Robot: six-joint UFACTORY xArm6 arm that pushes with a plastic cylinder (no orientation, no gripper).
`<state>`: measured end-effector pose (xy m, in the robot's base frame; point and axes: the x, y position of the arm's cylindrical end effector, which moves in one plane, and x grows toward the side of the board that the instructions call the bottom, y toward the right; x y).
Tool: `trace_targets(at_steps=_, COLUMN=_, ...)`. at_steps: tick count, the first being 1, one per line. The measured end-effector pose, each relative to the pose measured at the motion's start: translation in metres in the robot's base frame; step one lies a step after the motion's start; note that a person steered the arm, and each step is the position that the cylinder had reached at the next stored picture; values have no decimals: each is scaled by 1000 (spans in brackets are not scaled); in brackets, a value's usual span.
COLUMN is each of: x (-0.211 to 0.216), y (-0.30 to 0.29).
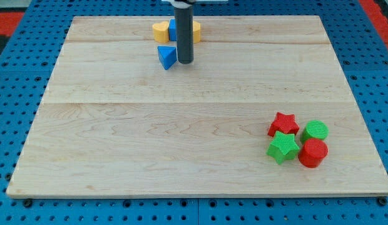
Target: Place the blue triangle below the blue cube
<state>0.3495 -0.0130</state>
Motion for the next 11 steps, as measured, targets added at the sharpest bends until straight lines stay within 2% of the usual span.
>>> trace_targets(at_steps=1, x=5, y=-19)
trace_targets(at_steps=2, x=-25, y=-75)
trace_targets(at_steps=4, x=-70, y=-52)
trace_targets(at_steps=5, x=-64, y=-41)
trace_targets(at_steps=6, x=-13, y=-56)
trace_targets(at_steps=7, x=-35, y=-87)
trace_targets(at_steps=8, x=-49, y=-82)
trace_targets(at_steps=9, x=-45, y=-118)
trace_targets(at_steps=10, x=-68, y=-139)
trace_targets(at_steps=11, x=-81, y=-78)
